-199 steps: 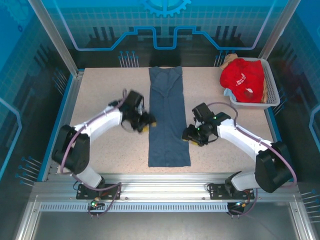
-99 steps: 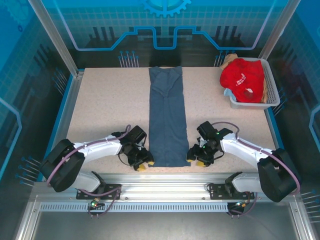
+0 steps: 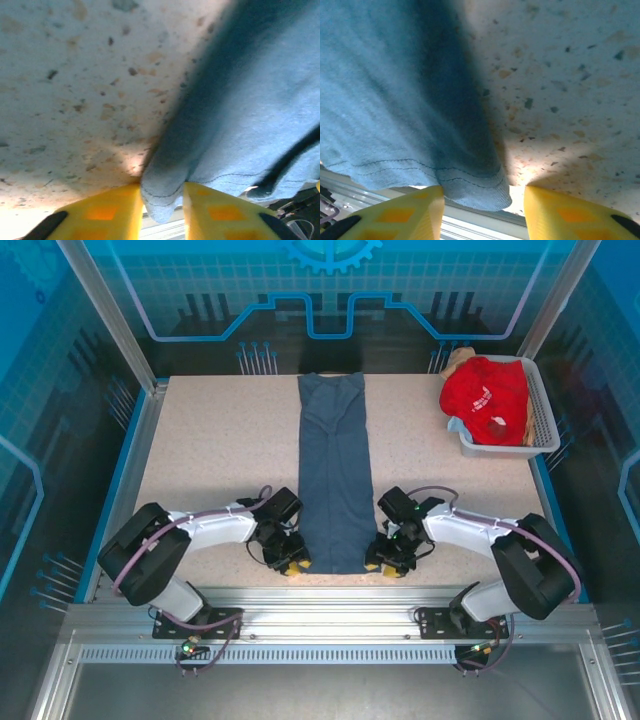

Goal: Fold and stack the t-shirts

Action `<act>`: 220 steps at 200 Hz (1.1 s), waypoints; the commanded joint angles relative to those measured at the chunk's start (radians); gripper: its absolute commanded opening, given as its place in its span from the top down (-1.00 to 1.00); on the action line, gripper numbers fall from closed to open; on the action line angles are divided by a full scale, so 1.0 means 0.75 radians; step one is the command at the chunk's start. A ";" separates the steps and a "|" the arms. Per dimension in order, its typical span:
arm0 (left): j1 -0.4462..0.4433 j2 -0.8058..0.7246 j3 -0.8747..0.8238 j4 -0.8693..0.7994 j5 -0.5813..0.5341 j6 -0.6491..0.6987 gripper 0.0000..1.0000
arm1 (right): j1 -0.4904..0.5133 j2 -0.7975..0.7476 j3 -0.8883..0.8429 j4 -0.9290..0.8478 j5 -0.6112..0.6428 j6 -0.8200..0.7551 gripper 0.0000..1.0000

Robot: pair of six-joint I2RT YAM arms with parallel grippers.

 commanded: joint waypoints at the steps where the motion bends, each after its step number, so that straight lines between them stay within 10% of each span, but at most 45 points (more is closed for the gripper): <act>1: -0.025 0.063 0.032 0.131 -0.021 0.001 0.58 | 0.029 0.042 0.041 0.053 0.014 0.046 0.16; 83: -0.026 0.010 0.029 0.099 -0.027 0.013 1.00 | 0.042 0.057 0.118 0.000 0.109 0.067 1.00; 220: -0.073 -0.382 0.009 -0.074 -0.045 -0.048 1.00 | 0.105 -0.204 0.150 -0.297 0.061 0.115 1.00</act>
